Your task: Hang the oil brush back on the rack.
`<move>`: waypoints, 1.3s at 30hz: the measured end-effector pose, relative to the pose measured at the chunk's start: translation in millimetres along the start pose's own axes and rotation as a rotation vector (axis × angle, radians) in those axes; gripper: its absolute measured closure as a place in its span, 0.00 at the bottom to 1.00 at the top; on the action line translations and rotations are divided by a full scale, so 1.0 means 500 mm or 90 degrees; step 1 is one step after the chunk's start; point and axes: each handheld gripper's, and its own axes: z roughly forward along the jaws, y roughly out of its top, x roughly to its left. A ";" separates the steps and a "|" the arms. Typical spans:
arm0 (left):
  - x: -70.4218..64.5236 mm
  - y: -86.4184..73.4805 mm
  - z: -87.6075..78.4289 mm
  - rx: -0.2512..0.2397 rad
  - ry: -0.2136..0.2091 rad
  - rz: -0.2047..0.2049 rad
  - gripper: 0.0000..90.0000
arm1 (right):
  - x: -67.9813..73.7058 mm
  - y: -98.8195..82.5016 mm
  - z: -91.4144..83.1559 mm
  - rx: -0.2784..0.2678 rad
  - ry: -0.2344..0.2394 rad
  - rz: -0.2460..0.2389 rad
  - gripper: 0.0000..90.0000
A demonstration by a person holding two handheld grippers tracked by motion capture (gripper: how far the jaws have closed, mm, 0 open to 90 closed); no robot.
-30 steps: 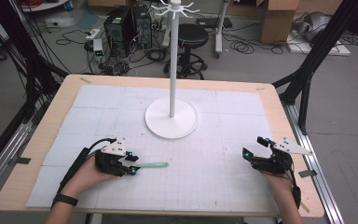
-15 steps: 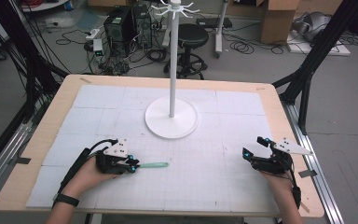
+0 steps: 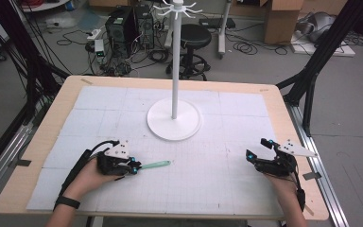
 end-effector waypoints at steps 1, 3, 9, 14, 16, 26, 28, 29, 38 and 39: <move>0.001 0.000 -0.001 -0.003 -0.003 -0.002 0.91 | 0.000 0.000 0.000 0.001 0.000 0.000 0.18; 0.002 0.000 -0.004 -0.010 0.000 0.001 0.91 | 0.000 0.000 0.000 0.001 0.001 0.001 0.18; 0.008 0.000 -0.019 -0.036 0.021 -0.005 0.91 | 0.000 0.000 0.000 0.001 0.001 -0.001 0.18; 0.012 0.003 -0.037 -0.066 0.040 -0.012 0.91 | 0.001 0.001 -0.001 0.000 0.002 0.002 0.18; 0.014 0.007 -0.044 -0.078 0.047 -0.014 0.91 | 0.001 0.002 -0.001 -0.002 0.001 0.000 0.18; 0.031 0.040 -0.088 -0.150 0.080 -0.024 0.91 | 0.002 0.004 -0.002 -0.007 0.001 0.005 0.18; 0.035 0.043 -0.097 -0.166 0.087 -0.032 0.91 | 0.001 0.004 -0.003 -0.007 0.002 0.005 0.19; 0.037 0.046 -0.101 -0.174 0.094 -0.037 0.91 | 0.001 0.004 -0.003 -0.008 0.001 0.005 0.19; 0.057 0.099 -0.157 -0.252 0.143 -0.048 0.91 | 0.000 0.004 -0.002 -0.007 0.001 0.007 0.19; 0.060 0.106 -0.164 -0.262 0.150 -0.048 0.91 | 0.000 0.005 -0.003 -0.006 0.000 0.007 0.19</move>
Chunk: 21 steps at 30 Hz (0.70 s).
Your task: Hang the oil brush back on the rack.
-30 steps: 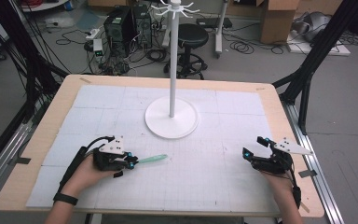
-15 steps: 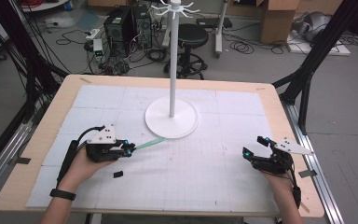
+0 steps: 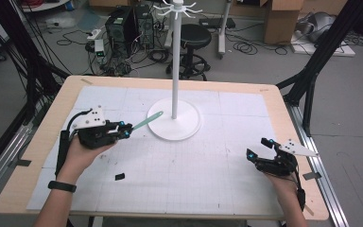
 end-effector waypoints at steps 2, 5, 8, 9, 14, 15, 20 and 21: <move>0.006 0.018 -0.005 -0.024 0.009 -0.005 0.91 | 0.000 0.000 0.000 0.000 0.001 0.001 0.19; 0.014 0.044 -0.011 -0.050 0.021 -0.005 0.91 | 0.000 0.000 0.000 0.000 0.002 0.001 0.19; 0.020 0.071 -0.014 -0.073 0.033 -0.006 0.91 | 0.000 0.000 0.001 -0.001 0.003 0.003 0.19; 0.022 0.081 -0.014 -0.080 0.038 -0.004 0.91 | -0.001 0.000 0.001 -0.001 0.003 0.002 0.19; 0.030 0.130 -0.014 -0.123 0.055 -0.007 0.91 | -0.001 0.000 0.001 -0.001 0.004 0.003 0.19; 0.032 0.139 -0.014 -0.133 0.059 -0.010 0.91 | -0.001 0.000 0.000 -0.001 0.004 0.005 0.19; 0.043 0.185 -0.017 -0.165 0.076 -0.012 0.91 | -0.002 0.001 0.000 -0.003 0.004 0.005 0.19; 0.045 0.194 -0.018 -0.169 0.078 -0.009 0.91 | -0.002 0.001 -0.001 -0.003 0.005 0.005 0.19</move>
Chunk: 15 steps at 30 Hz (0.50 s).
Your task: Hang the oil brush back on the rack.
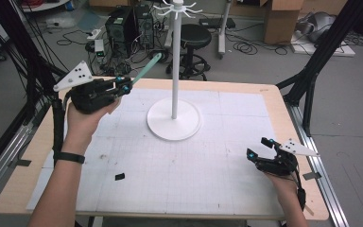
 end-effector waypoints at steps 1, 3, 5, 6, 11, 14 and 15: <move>0.000 0.009 0.002 -0.010 0.001 0.000 0.91 | 0.000 0.000 0.000 0.000 0.000 0.001 0.19; 0.001 0.026 0.005 -0.025 0.009 0.008 0.91 | -0.001 0.000 0.000 -0.001 0.001 -0.001 0.19; 0.004 0.042 0.007 -0.038 0.012 0.006 0.91 | -0.001 0.000 0.001 -0.002 0.001 -0.001 0.19; 0.005 0.049 0.009 -0.047 0.013 0.004 0.91 | -0.001 0.000 0.001 -0.002 0.001 -0.001 0.19; 0.011 0.075 0.014 -0.071 0.035 0.013 0.91 | 0.000 0.000 0.000 -0.001 0.002 -0.001 0.19; 0.014 0.085 0.018 -0.084 0.040 0.008 0.91 | -0.001 0.000 0.001 -0.003 0.003 -0.001 0.19; 0.015 0.088 0.021 -0.085 0.043 0.009 0.91 | 0.000 0.000 0.001 -0.001 0.003 0.000 0.19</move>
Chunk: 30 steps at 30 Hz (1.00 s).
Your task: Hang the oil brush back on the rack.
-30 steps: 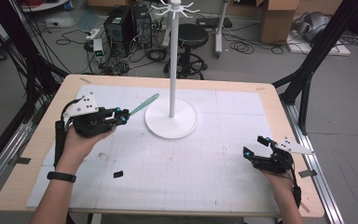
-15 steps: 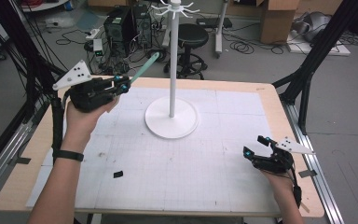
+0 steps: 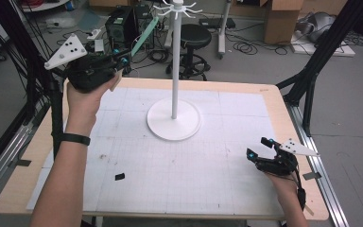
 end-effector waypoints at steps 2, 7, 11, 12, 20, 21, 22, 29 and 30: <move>0.001 0.005 0.007 0.007 0.001 0.004 0.91 | 0.000 0.000 0.000 0.000 0.000 -0.001 0.19; 0.004 0.012 0.019 0.007 0.013 -0.001 0.91 | 0.000 0.000 0.001 -0.004 0.003 -0.004 0.19; 0.008 0.007 0.024 0.017 0.018 -0.006 0.91 | 0.000 0.000 0.000 -0.003 0.004 -0.003 0.19; 0.009 0.006 0.025 0.017 0.016 -0.009 0.91 | 0.000 0.000 0.001 -0.003 0.004 -0.002 0.19; 0.013 0.001 0.033 0.023 0.017 -0.008 0.91 | 0.000 0.000 0.001 -0.004 0.004 -0.004 0.19; 0.014 0.000 0.035 0.023 0.015 -0.011 0.91 | 0.000 0.000 0.001 -0.004 0.004 -0.003 0.19; 0.014 -0.002 0.037 0.024 0.015 -0.012 0.91 | 0.001 0.000 0.001 -0.004 0.004 -0.004 0.19; 0.011 -0.008 0.056 0.037 0.009 -0.013 0.91 | 0.001 0.000 0.002 -0.001 0.005 -0.004 0.19; 0.011 -0.009 0.058 0.039 0.009 -0.014 0.91 | 0.002 0.000 0.002 -0.001 0.005 -0.002 0.19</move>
